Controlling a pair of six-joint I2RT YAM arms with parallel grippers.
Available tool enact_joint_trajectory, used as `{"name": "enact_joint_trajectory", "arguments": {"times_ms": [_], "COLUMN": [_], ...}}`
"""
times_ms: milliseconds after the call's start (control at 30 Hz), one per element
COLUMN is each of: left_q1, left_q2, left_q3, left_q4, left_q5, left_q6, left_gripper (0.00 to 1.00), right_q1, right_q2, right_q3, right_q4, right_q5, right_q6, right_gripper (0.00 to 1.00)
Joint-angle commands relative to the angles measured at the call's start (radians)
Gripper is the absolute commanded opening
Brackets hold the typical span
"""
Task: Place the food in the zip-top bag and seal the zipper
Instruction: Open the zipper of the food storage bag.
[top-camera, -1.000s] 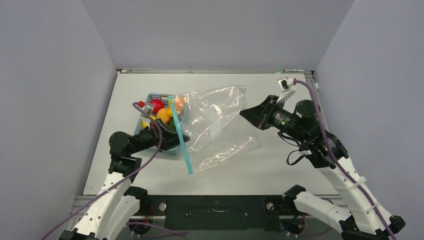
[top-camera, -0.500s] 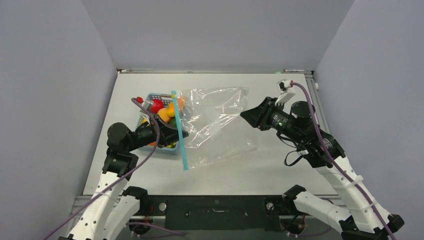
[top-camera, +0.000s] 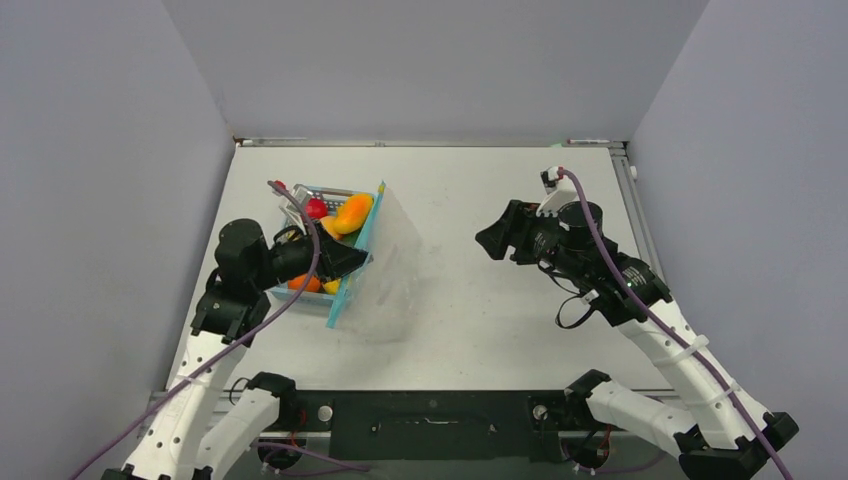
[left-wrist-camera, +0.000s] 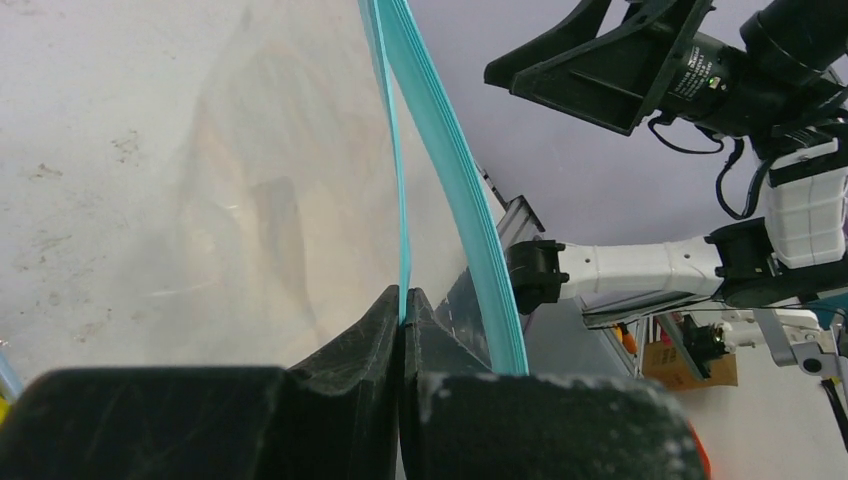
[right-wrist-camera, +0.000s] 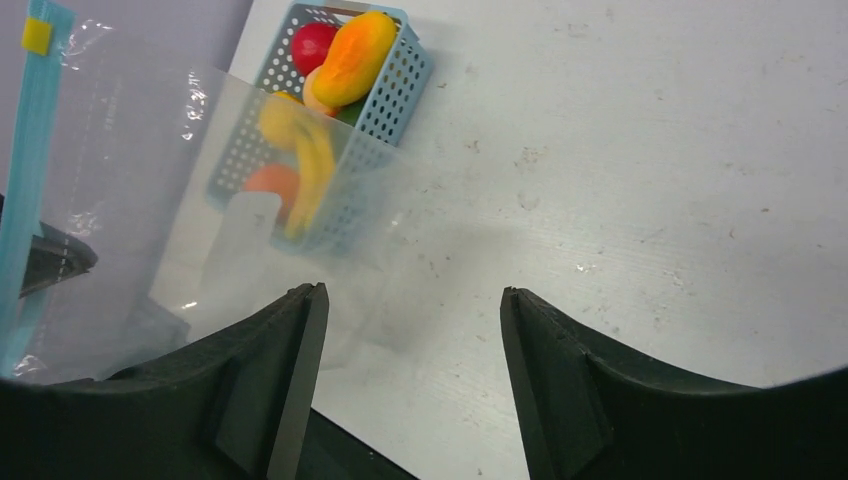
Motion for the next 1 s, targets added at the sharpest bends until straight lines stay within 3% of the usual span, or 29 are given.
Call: {"name": "enact_joint_trajectory", "arguments": {"times_ms": [0,567,967], "left_q1": [-0.038,-0.409,-0.515], "left_q2": [0.039,0.253,0.326], "left_q3": [0.104,0.23,0.28], "left_q4": [-0.142,-0.271,-0.248], "left_q5": [-0.099,-0.552,-0.628], "left_q6": [0.09,0.144,0.139], "left_gripper": [0.0,0.0,0.0], "right_q1": [0.001,0.216,0.246], "right_q2": [0.012,0.117,0.158], "right_q3": [-0.001,0.026,0.039], "right_q4": [-0.026,0.089,0.15], "right_q5": [0.08,0.07,0.072], "right_q6": [-0.049,0.007,0.066], "right_gripper": [0.65,0.72,0.78]}}
